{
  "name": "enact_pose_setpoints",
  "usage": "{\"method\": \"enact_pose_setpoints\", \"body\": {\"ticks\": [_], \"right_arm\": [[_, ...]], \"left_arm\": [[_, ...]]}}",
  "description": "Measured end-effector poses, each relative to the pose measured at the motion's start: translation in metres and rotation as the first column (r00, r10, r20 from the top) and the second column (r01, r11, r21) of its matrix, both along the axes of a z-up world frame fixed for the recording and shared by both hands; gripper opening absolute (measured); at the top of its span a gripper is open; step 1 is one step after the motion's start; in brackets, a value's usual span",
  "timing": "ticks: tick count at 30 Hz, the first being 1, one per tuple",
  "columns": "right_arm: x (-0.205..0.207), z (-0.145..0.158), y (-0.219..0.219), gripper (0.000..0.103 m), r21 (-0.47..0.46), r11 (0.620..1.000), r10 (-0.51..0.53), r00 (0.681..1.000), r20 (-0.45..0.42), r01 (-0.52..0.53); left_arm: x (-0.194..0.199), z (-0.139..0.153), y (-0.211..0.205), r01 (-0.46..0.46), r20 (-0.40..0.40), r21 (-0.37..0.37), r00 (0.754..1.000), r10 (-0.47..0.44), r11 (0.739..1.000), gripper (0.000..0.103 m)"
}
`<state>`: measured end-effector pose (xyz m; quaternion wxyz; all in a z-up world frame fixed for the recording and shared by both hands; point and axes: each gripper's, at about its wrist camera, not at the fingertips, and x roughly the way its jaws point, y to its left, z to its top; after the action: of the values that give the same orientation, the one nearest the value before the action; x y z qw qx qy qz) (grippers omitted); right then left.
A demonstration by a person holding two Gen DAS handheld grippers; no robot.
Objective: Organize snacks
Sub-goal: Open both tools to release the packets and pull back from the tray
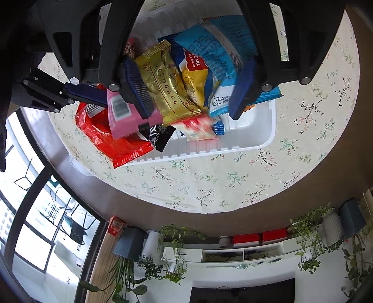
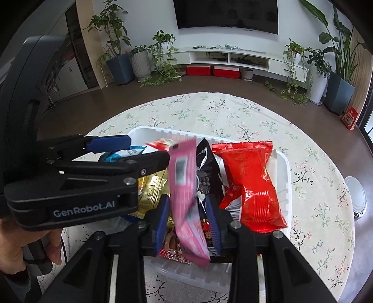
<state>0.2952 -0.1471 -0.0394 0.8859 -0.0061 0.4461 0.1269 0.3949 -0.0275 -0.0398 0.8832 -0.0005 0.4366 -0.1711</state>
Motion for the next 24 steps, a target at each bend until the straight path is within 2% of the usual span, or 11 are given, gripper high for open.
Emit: {"method": "enact_pose_setpoints", "body": {"ticks": [4,9,13,16,18,20,22,24], "right_arm": [[-0.005,0.004,0.001,0.040,0.000,1.000,-0.002,1.000,0.015,0.002],[-0.015,0.013,-0.001,0.043,0.017,0.999,-0.028,0.999,0.038,0.027],[-0.040,0.035,-0.012,0.062,0.072,0.996,-0.056,0.991,0.118,0.047],[-0.072,0.049,-0.023,0.083,0.142,0.989,-0.072,0.978,0.196,0.044],[-0.093,0.052,-0.029,0.089,0.155,0.986,-0.096,0.969,0.229,0.061],[-0.109,0.050,-0.034,0.095,0.160,0.984,-0.108,0.966,0.234,0.071],[-0.126,0.045,-0.041,0.098,0.170,0.981,-0.133,0.964,0.229,0.095],[-0.141,0.038,-0.047,0.098,0.184,0.975,-0.159,0.966,0.206,0.121]], "left_arm": [[-0.007,0.006,0.004,-0.007,0.016,-0.017,1.000,0.007,1.000,0.067],[-0.023,0.023,0.007,-0.029,0.065,-0.042,0.997,0.032,0.999,0.076],[-0.054,0.046,0.014,-0.040,0.151,-0.052,0.987,0.048,0.998,0.103],[-0.090,0.062,0.017,-0.037,0.234,-0.036,0.971,0.044,0.999,0.103],[-0.119,0.067,0.015,-0.027,0.279,-0.020,0.960,0.031,0.999,0.103],[-0.149,0.067,0.013,-0.003,0.287,-0.027,0.958,0.010,1.000,0.103],[-0.182,0.062,0.013,-0.071,0.276,0.010,0.959,0.066,0.997,0.103],[-0.213,0.058,0.014,-0.187,0.287,0.064,0.944,0.161,0.980,0.103]]}}
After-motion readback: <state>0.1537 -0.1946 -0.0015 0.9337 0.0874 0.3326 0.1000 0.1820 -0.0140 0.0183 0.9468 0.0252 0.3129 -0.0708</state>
